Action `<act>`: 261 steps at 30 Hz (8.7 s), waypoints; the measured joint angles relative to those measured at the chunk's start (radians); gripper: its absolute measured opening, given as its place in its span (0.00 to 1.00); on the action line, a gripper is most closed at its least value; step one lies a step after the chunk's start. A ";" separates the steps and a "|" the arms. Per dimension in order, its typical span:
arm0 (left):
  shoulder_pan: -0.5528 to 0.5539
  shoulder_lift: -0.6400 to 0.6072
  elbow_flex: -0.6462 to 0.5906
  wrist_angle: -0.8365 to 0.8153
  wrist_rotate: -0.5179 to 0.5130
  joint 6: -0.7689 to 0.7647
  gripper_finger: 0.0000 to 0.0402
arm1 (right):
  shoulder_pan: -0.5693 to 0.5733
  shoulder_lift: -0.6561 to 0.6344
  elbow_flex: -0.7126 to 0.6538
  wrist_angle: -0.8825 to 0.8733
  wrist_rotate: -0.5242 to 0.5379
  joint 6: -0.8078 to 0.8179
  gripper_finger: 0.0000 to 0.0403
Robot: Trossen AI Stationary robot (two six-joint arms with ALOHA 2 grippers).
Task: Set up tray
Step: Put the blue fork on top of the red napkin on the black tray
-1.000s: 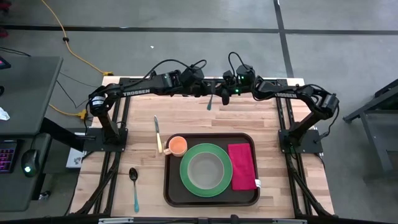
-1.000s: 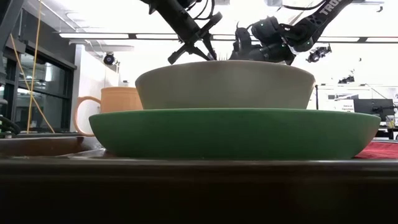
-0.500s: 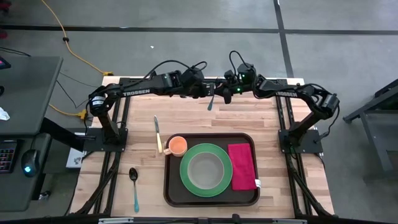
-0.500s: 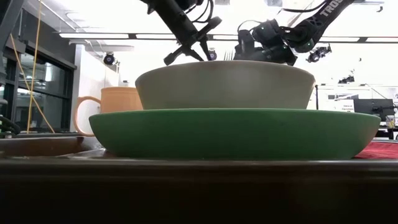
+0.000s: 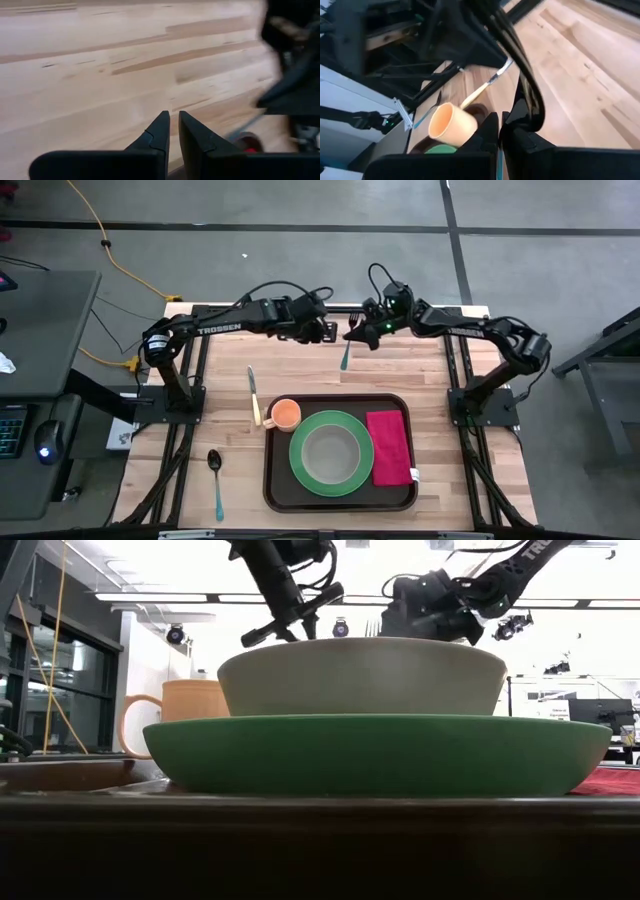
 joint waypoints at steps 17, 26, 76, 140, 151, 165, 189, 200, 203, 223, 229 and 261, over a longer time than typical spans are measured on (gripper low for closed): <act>0.000 0.000 0.000 -0.202 -0.072 0.025 0.17 | -0.011 -0.136 0.000 -0.281 -0.108 -0.021 0.00; 0.000 0.000 0.000 -0.218 -0.139 0.130 0.17 | -0.011 -0.157 0.000 -0.326 -0.139 -0.024 0.00; 0.000 -0.431 -0.514 0.251 -0.130 0.299 0.17 | -0.012 -0.156 0.000 -0.630 -0.275 -0.088 0.00; -0.093 -0.724 -1.147 0.876 -0.042 0.275 0.17 | 0.103 -0.156 -0.096 -0.943 -0.186 -0.054 0.00; -0.093 -0.724 -1.147 0.844 -0.037 0.277 0.17 | 0.112 -0.156 -0.180 -0.875 -0.234 -0.002 0.00; -0.093 -0.724 -1.147 0.823 -0.037 0.281 0.17 | 0.198 -0.219 -0.300 -0.651 -0.259 0.218 0.00; -0.093 -0.724 -1.147 0.824 -0.037 0.287 0.17 | 0.350 -0.424 -0.534 -0.235 -0.137 0.701 0.00; -0.093 -0.724 -1.147 0.824 -0.034 0.303 0.17 | 0.350 -0.424 -0.534 -0.259 -0.085 0.723 0.00; -0.093 -0.724 -1.147 0.824 -0.027 0.303 0.17 | 0.353 -0.424 -0.534 -0.263 -0.084 0.746 0.00; -0.092 -0.724 -1.147 0.833 -0.027 0.303 0.17 | 0.513 -0.423 -0.534 -0.202 0.018 0.903 0.00; -0.092 -0.728 -1.147 0.831 -0.020 0.304 0.17 | 0.570 -0.423 -0.534 -0.182 0.105 0.988 0.00; -0.091 -0.728 -1.147 0.831 0.026 0.329 0.17 | 0.653 -0.216 -0.534 -0.026 0.180 1.086 0.00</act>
